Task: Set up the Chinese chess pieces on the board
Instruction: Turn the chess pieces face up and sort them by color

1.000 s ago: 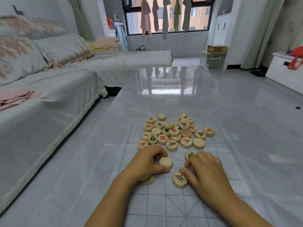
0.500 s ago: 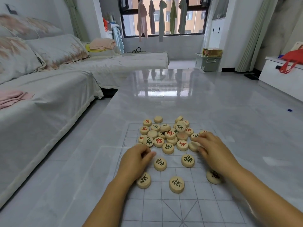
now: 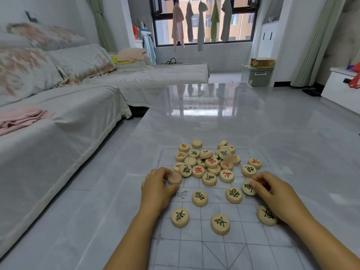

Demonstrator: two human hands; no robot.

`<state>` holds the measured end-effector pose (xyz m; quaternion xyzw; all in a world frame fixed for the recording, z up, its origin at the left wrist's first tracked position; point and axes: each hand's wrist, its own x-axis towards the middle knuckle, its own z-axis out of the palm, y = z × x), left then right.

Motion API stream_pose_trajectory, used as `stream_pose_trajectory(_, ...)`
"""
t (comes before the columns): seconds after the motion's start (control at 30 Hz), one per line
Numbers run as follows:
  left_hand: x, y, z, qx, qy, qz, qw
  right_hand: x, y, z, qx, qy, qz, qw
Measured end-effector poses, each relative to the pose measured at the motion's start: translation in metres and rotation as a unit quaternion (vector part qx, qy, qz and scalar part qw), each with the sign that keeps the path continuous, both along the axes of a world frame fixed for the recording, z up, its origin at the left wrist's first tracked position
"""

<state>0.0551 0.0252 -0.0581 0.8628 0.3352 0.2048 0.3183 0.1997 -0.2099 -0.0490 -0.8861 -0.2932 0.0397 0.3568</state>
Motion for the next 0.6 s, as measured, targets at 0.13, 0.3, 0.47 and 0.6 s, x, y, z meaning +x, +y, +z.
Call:
stream_pose_trajectory(0.13,0.0,-0.005,0.003,0.016,0.006,-0.004,1.0,0.001,-0.001,-0.003,-0.072,-0.061,-0.008,0.996)
stream_pose_trajectory(0.3,0.001,-0.006,0.003,0.065,0.053,-0.022,0.996,-0.008,0.002,0.007,-0.058,-0.079,0.01,0.995)
stream_pose_trajectory(0.47,0.003,-0.009,0.002,0.076,0.068,-0.027,0.994,-0.025,0.055,0.021,-0.072,-0.129,0.171,0.974)
stream_pose_trajectory(0.6,0.002,-0.006,-0.001,0.118,0.031,-0.033,0.992,-0.029,0.114,0.012,-0.113,-0.178,0.226,0.951)
